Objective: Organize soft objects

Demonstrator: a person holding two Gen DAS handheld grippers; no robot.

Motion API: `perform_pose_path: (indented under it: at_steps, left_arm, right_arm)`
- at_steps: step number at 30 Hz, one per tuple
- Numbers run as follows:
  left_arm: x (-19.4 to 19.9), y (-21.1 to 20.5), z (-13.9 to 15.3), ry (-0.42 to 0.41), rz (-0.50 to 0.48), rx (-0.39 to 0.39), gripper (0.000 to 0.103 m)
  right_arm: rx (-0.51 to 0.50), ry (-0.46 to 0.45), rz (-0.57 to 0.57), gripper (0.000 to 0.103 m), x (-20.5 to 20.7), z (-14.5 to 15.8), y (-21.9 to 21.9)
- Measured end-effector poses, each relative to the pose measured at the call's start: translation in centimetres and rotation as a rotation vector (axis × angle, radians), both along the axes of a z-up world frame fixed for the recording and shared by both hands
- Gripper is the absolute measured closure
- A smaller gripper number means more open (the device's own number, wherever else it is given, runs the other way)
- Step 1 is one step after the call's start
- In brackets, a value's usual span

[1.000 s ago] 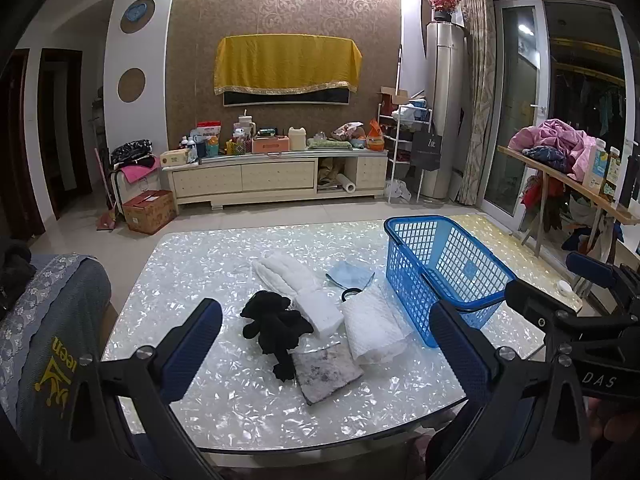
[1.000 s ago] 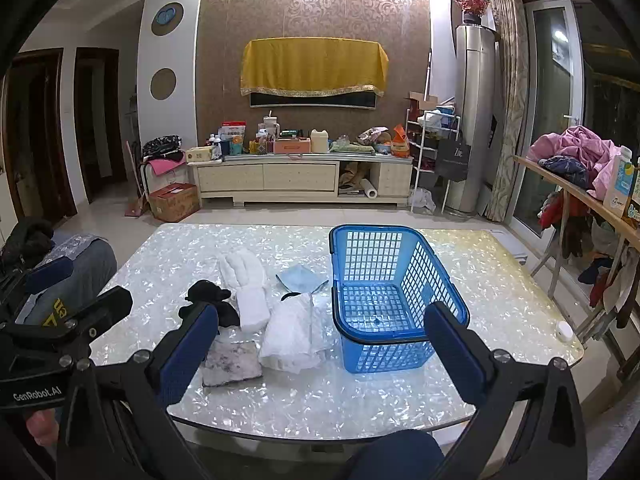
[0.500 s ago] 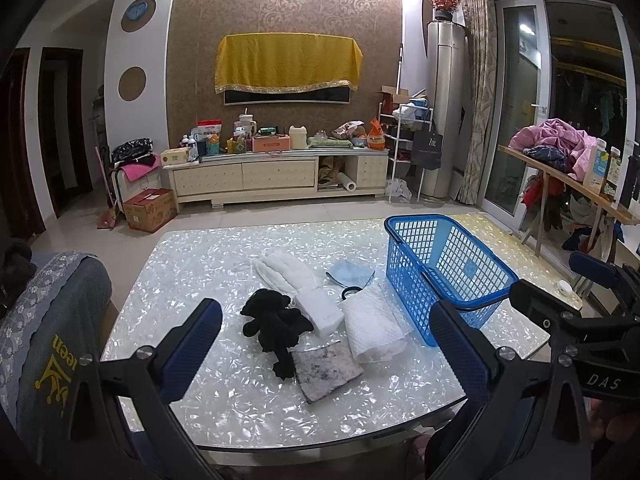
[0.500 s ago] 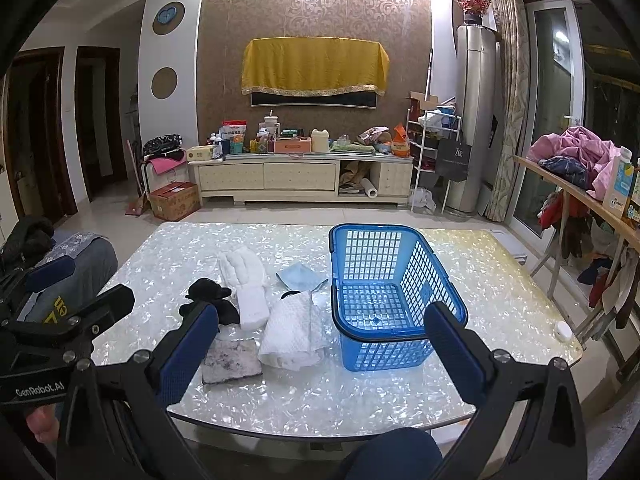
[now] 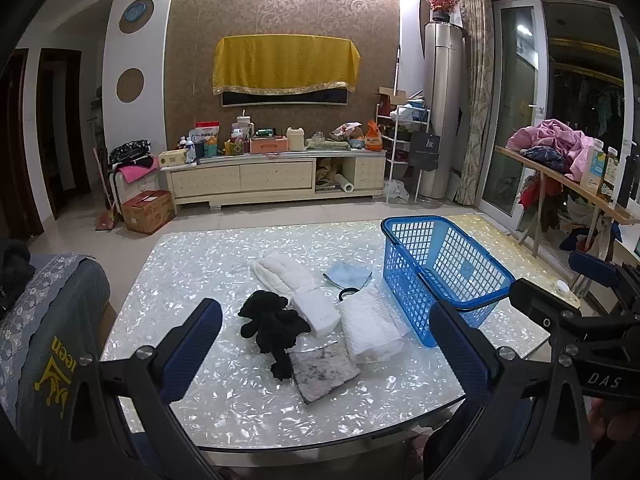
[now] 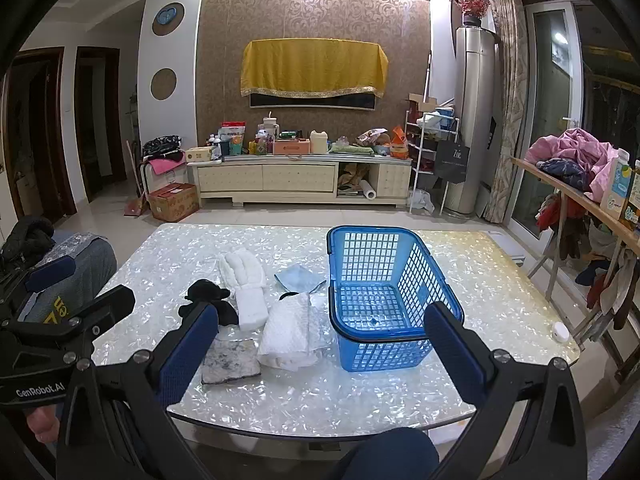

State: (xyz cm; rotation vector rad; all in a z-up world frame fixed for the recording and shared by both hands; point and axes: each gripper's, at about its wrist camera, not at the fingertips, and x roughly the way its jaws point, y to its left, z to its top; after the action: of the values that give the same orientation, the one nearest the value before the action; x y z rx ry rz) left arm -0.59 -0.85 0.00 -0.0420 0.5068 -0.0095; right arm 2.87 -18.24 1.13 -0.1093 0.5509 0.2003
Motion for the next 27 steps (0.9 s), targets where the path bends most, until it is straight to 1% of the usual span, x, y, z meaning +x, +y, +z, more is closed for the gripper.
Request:
perform_pose_path:
  at_steps: [27]
  left_arm:
    - [-0.28,0.24,0.64,-0.008,-0.022,-0.001,0.0]
  right_arm:
    - [-0.011,-0.002,0.001,0.0,-0.17,0.18,0.17]
